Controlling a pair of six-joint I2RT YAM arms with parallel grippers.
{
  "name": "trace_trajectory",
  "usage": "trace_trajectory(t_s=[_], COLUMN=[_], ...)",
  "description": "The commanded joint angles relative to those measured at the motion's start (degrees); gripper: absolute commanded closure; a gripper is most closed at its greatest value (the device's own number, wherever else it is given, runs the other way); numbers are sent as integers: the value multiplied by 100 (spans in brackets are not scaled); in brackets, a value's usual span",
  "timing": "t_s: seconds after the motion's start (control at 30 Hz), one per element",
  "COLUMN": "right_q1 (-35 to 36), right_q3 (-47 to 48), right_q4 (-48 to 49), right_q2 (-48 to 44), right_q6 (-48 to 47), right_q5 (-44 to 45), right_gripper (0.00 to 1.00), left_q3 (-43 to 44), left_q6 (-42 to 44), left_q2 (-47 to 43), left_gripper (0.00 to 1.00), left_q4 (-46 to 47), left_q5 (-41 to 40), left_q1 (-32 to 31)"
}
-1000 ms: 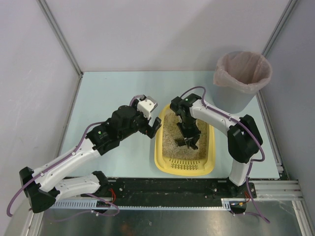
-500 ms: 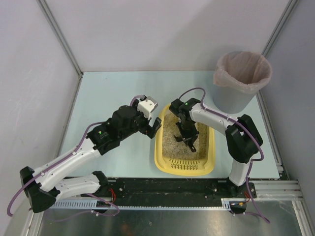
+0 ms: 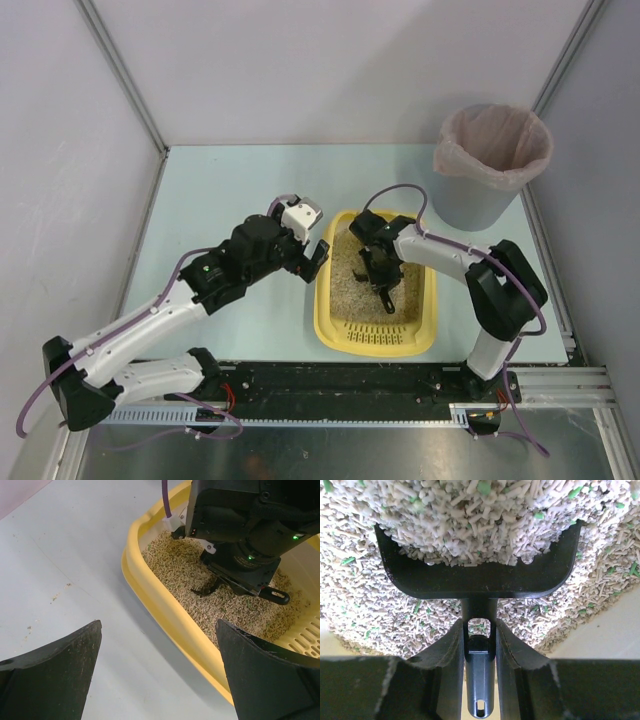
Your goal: Clean the litter box
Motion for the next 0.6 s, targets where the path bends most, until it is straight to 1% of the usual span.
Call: trace_trajectory(t_s=[0.0,0.13,0.17,0.3,0.43,0.57], right_q1=[-65,-13,5,23,66,207], right_q3=[-343,-836,-924,-1381,-1662,-1908], right_q4=[1616,2081,2326,2864,3215,3619], right_q2=[-398,-758,-846,-1250,-1383,-1567], right_q6=[186,248,257,274,231,134], right_q5=[731,906,959,977,1056,1468], right_gripper=[100,100,100,100,100,100], left_q3=[2,11,11,20,29,37], left_q6=[145,127,118,110,92,83], left_q2=[48,74,100,162,224,276], left_gripper=[0,0,0,0,0,0], left_q4=[83,74,74,56,48,39], left_q5=[65,100,109,144,153,144], left_q1=[-32,-32,-32,-32,-32,-32])
